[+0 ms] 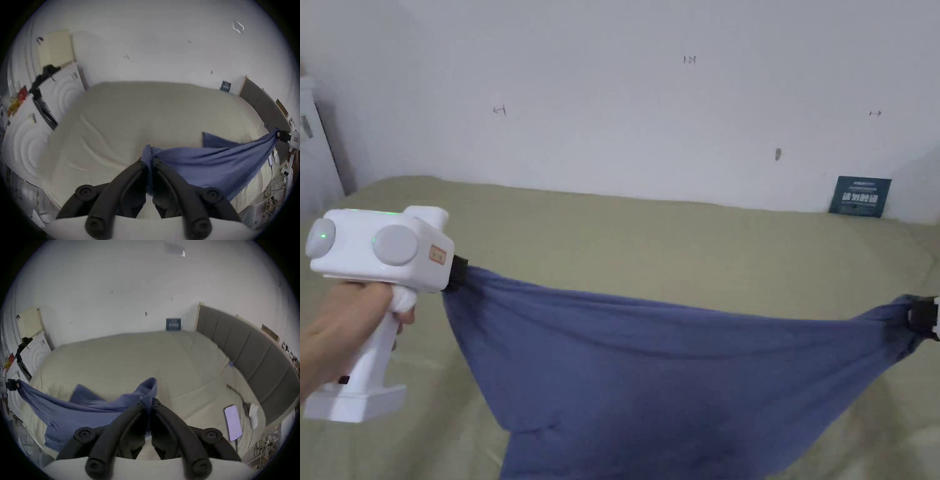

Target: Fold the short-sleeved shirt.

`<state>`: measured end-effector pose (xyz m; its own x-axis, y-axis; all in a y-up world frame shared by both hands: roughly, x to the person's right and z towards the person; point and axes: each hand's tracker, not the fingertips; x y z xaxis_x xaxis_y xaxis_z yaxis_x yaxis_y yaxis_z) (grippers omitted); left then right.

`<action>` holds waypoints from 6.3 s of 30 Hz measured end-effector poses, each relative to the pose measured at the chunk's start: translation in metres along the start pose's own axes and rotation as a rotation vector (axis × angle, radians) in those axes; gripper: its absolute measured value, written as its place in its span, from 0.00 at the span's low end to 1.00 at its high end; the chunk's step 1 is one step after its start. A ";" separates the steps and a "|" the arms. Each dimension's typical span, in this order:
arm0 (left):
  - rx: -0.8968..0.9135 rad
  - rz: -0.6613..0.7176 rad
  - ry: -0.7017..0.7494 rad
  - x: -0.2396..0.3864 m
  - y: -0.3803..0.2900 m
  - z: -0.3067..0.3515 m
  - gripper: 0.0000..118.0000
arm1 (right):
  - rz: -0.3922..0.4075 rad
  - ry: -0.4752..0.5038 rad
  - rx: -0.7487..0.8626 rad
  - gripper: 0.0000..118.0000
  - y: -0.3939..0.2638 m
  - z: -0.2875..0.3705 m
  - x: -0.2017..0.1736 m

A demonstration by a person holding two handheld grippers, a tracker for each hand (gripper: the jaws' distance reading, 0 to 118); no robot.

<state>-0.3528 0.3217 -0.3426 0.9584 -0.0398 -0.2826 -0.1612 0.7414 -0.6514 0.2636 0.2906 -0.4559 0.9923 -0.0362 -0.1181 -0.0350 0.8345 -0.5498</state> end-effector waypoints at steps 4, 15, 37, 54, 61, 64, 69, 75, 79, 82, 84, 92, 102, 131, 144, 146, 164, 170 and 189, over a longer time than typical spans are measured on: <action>0.082 -0.004 0.041 -0.013 0.027 0.046 0.04 | 0.001 0.025 0.081 0.04 0.033 0.041 -0.007; 0.290 -0.035 0.186 0.019 0.128 0.088 0.04 | 0.018 -0.068 0.250 0.04 0.152 0.066 -0.030; 0.278 0.078 0.230 0.034 0.205 -0.139 0.04 | 0.039 -0.154 0.234 0.04 0.213 -0.157 -0.066; 0.058 -0.008 0.171 0.031 0.038 -0.172 0.04 | 0.092 -0.129 0.007 0.04 0.047 -0.176 -0.052; 0.026 -0.060 0.120 0.020 -0.050 -0.091 0.04 | 0.024 -0.059 -0.043 0.04 -0.037 -0.085 -0.020; -0.009 -0.056 0.081 0.011 -0.099 -0.058 0.04 | -0.004 -0.042 -0.066 0.04 -0.078 -0.042 -0.003; -0.092 -0.052 0.022 0.004 -0.175 -0.029 0.04 | 0.001 -0.033 -0.157 0.04 -0.154 0.006 0.010; -0.181 -0.038 0.008 0.004 -0.216 -0.040 0.04 | 0.000 -0.062 -0.260 0.04 -0.211 -0.005 0.014; -0.215 -0.057 0.030 0.003 -0.227 -0.053 0.04 | 0.034 -0.075 -0.288 0.04 -0.220 -0.019 0.011; -0.234 -0.025 0.015 0.001 -0.231 -0.055 0.05 | 0.047 -0.088 -0.290 0.04 -0.221 -0.023 0.010; -0.234 -0.016 0.007 0.000 -0.232 -0.053 0.05 | 0.056 -0.093 -0.294 0.05 -0.220 -0.023 0.007; -0.162 0.029 -0.043 -0.007 -0.224 -0.024 0.91 | 0.095 0.012 -0.216 0.93 -0.198 0.012 -0.029; -0.159 0.150 -0.047 -0.032 -0.244 -0.015 0.00 | 0.156 0.169 -0.152 0.01 -0.194 0.025 -0.125; -0.273 0.017 -0.139 -0.020 -0.227 -0.069 0.04 | 0.255 0.205 -0.236 0.01 -0.183 -0.039 -0.147; -0.260 0.094 -0.117 -0.021 -0.231 -0.075 0.04 | 0.317 0.092 -0.354 0.01 -0.067 -0.230 -0.127; -0.263 0.105 -0.117 -0.022 -0.232 -0.077 0.04 | 0.269 0.102 -0.378 0.01 -0.062 -0.247 -0.124; -0.285 0.083 -0.114 -0.014 -0.221 -0.076 0.04 | 0.295 0.137 -0.318 0.02 -0.048 -0.199 -0.135; -0.195 0.114 -0.139 -0.016 -0.194 -0.033 0.04 | 0.301 0.155 -0.124 0.02 -0.009 -0.079 -0.121; 0.301 -0.035 -0.033 0.059 0.088 0.108 0.04 | 0.133 -0.095 0.379 0.02 0.142 0.148 -0.041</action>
<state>-0.2851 0.4569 -0.3401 0.9702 -0.0509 -0.2369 -0.0553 0.9055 -0.4207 0.2350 0.4924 -0.4066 0.9892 0.1220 -0.0810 -0.1354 0.9726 -0.1890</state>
